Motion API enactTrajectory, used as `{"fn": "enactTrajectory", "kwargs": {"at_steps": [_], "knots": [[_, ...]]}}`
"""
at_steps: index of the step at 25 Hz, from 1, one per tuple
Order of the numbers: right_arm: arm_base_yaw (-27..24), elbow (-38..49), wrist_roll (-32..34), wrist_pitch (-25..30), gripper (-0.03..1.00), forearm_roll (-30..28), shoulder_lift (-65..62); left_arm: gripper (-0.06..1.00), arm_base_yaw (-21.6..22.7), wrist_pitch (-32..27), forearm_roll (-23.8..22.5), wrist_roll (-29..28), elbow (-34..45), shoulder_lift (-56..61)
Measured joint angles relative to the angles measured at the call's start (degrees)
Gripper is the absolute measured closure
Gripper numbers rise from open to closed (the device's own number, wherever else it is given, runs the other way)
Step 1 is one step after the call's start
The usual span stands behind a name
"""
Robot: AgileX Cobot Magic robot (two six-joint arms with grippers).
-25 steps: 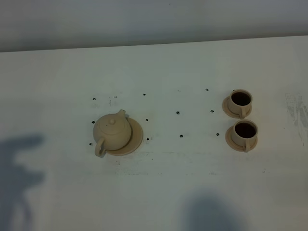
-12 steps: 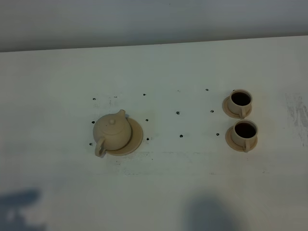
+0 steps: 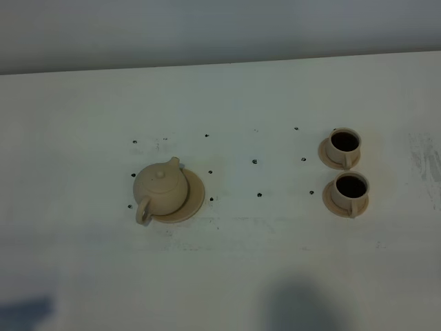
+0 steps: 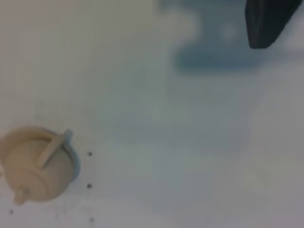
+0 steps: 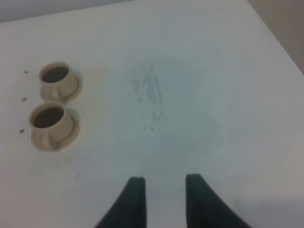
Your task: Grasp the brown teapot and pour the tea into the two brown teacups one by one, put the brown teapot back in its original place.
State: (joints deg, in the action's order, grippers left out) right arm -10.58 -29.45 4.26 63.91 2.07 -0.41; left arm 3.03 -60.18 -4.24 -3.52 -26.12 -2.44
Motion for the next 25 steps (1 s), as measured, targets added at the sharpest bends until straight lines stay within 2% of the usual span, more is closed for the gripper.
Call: {"fn": "enactTrajectory", "kwargs": {"at_steps": [12, 25], "knots": [[0.0, 0.0, 0.0, 0.0, 0.75, 0.0, 0.0, 0.52, 0.0, -0.26, 0.0, 0.0, 0.0, 1.64], [0.0, 0.0, 0.0, 0.0, 0.75, 0.0, 0.0, 0.52, 0.0, -0.4, 2.65, 0.06, 0.0, 2.64]]}}
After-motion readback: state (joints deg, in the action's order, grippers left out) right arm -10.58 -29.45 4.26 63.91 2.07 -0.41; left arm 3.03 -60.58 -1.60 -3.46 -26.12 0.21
